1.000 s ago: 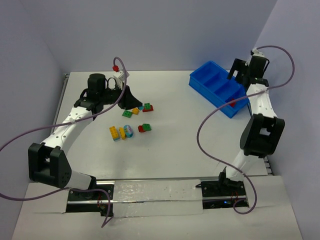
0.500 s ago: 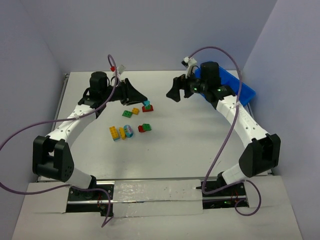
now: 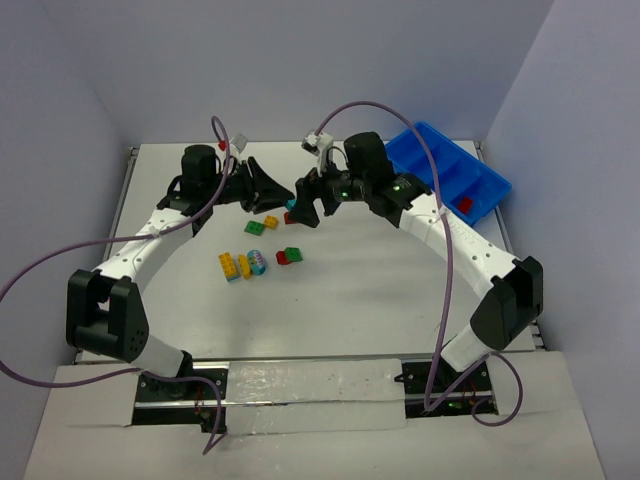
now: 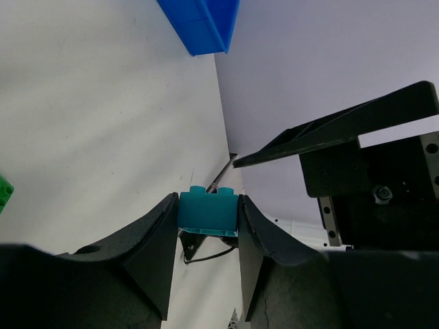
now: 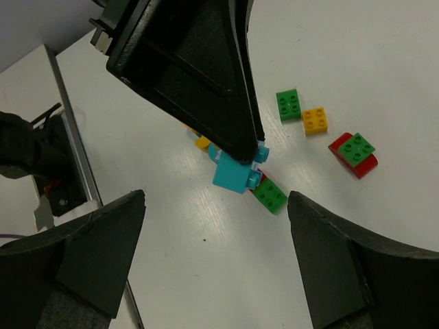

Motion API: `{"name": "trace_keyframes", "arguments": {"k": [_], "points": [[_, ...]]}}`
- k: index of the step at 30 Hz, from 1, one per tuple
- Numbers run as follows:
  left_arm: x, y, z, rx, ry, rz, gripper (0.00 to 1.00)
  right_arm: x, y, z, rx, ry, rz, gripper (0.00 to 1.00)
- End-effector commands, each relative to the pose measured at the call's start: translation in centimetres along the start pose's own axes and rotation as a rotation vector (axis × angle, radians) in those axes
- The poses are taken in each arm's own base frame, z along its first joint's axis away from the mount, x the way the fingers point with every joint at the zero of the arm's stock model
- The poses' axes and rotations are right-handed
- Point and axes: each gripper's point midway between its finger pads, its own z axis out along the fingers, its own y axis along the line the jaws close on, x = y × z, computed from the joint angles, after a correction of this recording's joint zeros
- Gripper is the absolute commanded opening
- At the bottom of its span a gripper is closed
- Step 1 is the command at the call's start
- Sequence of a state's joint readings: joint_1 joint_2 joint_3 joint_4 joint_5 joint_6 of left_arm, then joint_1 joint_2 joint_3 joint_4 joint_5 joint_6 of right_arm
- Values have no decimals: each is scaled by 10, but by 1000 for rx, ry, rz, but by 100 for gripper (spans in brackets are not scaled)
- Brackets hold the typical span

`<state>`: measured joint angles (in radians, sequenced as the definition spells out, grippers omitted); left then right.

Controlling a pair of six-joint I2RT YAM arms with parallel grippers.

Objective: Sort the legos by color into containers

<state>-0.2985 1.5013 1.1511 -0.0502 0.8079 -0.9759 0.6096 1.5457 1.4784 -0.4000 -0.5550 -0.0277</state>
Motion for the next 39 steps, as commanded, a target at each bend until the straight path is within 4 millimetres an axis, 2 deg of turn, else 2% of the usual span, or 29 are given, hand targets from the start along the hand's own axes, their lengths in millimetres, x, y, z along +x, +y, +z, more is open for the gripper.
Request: {"name": "trace_keyframes", "arguments": {"k": [1,6,11,18,21,22,24,25,28,29,31,32,33,36,37,38,39], "points": [[1,-12,-3,41,6,-22,0,-17,-2,5,28,-21,-33,87],[2,-14,-4,63,-7,-3,0,-16,-10,12,62,-17,-24,82],[4,-18,-5,77,-7,4,0,-17,-14,16,71,-27,-18,69],[7,-19,-4,89,-1,-2,4,-15,-17,24,72,-14,-15,62],[8,-18,-3,88,0,-5,4,-14,-18,26,75,-14,-17,56],[9,-18,-3,90,0,-6,4,-14,-18,26,75,-14,-17,52],[10,-17,-3,92,0,-7,6,-14,-17,28,69,-10,-21,40],[10,-17,-3,92,1,-3,9,-13,-16,29,64,-7,-21,29],[5,-17,-3,80,-11,14,25,-9,-15,29,56,6,-15,5],[4,-16,-4,73,-15,22,38,-7,-15,28,59,10,-14,4],[-2,-13,-7,50,-37,49,81,-4,-17,23,74,15,-13,0],[-5,-10,-9,36,-48,55,96,-2,-20,19,82,18,-8,0],[-13,-4,-13,0,-77,64,99,-1,-27,9,97,14,0,0],[-39,3,-32,-44,-160,100,99,14,-54,-19,162,33,29,0],[-46,5,-37,-67,-175,144,99,14,-65,-34,193,24,32,0],[-52,5,-43,-90,-189,182,99,15,-79,-50,235,18,40,0],[-58,1,-50,-114,-199,218,99,21,-102,-68,304,20,58,0]]}}
